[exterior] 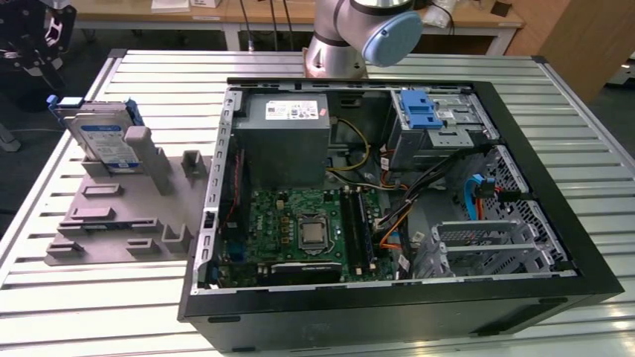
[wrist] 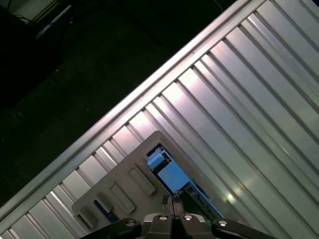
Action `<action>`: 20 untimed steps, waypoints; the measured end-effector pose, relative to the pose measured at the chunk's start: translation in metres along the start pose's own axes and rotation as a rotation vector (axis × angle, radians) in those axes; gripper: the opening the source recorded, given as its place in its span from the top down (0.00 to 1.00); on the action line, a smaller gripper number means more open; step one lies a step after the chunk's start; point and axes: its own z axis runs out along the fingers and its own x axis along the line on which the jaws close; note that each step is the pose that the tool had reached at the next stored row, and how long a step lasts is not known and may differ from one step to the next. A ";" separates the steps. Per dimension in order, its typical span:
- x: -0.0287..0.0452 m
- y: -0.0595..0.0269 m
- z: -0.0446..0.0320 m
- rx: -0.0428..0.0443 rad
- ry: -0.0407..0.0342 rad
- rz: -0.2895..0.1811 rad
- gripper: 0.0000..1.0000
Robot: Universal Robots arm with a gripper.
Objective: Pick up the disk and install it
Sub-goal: 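Pick up the disk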
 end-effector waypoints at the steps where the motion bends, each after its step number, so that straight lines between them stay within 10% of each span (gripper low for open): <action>1: 0.0000 0.0000 0.0000 0.0002 0.0002 -0.012 0.89; 20: 0.0000 0.0000 0.0002 -0.0006 0.0053 -0.152 0.89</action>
